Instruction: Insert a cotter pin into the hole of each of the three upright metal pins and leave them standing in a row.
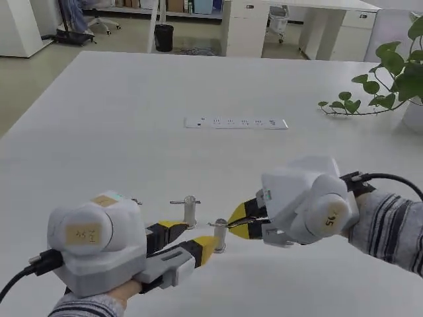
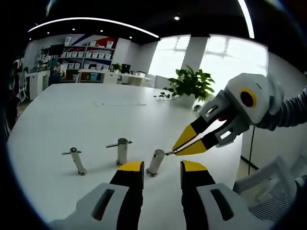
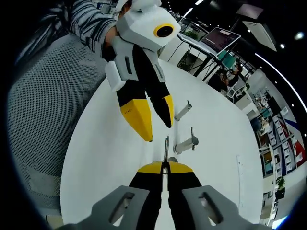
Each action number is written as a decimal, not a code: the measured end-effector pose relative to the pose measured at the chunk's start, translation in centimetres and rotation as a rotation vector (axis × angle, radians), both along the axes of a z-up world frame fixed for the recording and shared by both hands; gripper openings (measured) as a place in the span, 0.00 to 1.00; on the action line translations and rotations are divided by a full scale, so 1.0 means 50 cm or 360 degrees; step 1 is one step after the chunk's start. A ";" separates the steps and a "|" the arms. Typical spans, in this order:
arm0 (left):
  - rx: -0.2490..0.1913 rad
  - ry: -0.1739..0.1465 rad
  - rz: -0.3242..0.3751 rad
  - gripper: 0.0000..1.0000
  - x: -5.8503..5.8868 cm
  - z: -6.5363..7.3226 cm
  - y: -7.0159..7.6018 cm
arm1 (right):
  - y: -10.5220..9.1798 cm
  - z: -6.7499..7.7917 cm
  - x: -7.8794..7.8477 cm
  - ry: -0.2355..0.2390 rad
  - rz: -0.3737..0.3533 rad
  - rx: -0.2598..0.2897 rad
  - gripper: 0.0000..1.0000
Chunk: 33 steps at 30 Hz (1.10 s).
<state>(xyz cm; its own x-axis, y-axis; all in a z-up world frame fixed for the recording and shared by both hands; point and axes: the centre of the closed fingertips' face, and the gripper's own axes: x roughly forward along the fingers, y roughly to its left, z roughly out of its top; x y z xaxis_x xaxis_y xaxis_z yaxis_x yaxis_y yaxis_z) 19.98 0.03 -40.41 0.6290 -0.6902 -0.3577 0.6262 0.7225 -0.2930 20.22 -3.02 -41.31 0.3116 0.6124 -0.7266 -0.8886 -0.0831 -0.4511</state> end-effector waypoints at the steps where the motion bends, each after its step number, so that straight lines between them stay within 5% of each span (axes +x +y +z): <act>1: -0.0006 0.0006 0.0000 0.24 -0.001 0.000 -0.001 | 0.003 0.002 -0.003 -0.0001 0.0006 0.0006 0.00; 15: -0.0154 0.0094 -0.0016 0.02 -0.015 0.008 -0.011 | 0.025 0.001 -0.032 0.0004 0.0053 0.0060 0.00; 22: -0.0212 0.0113 -0.0036 0.00 -0.020 0.016 -0.020 | 0.027 0.004 -0.028 -0.0001 0.0047 0.0069 0.00; 26: -0.0205 0.0098 -0.0059 0.00 -0.022 0.018 -0.023 | 0.027 0.006 -0.027 0.0021 0.0027 0.0089 0.00; 33: -0.0054 0.0002 -0.0155 0.00 -0.033 0.013 -0.025 | 0.015 -0.007 -0.021 0.0063 -0.0027 0.0064 0.00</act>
